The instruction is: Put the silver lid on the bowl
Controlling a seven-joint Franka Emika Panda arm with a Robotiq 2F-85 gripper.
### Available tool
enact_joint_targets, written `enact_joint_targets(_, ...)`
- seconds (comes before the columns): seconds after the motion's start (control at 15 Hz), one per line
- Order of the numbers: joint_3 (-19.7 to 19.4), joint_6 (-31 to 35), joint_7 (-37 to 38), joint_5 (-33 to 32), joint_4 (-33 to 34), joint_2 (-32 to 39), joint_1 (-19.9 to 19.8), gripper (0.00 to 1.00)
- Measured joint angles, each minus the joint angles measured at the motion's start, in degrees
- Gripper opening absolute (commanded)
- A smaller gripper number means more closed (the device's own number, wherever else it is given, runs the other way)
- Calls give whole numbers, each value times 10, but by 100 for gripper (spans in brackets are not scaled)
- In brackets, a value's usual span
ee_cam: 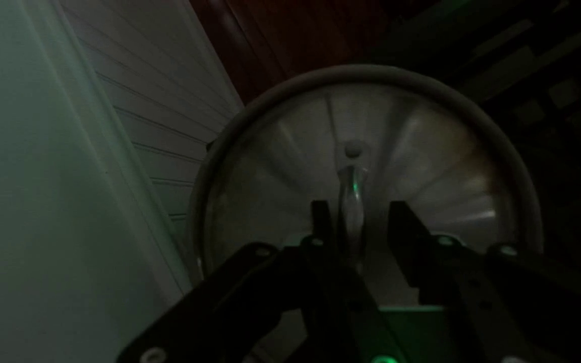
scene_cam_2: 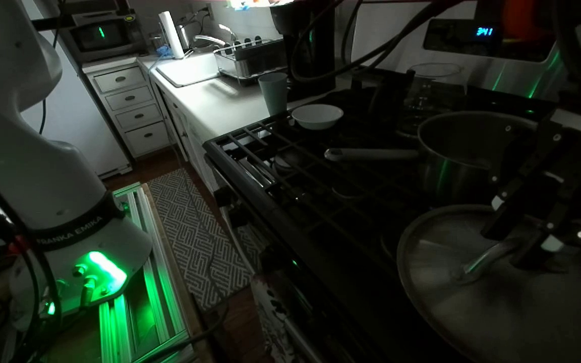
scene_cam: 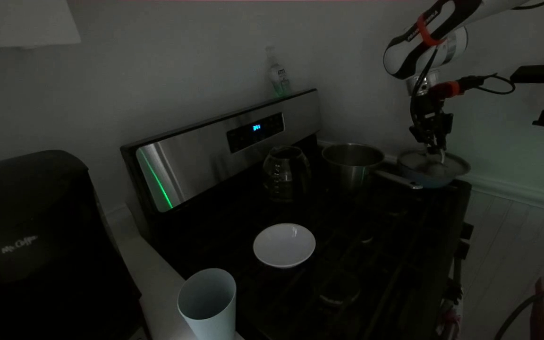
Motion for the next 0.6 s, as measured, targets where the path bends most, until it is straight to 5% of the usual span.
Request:
enact_joint_targets(0.33, 7, 0, 2, 0, 0, -1, 1, 99)
enact_joint_targets(0.6, 7, 4, 16, 0, -3, -23, 4, 100)
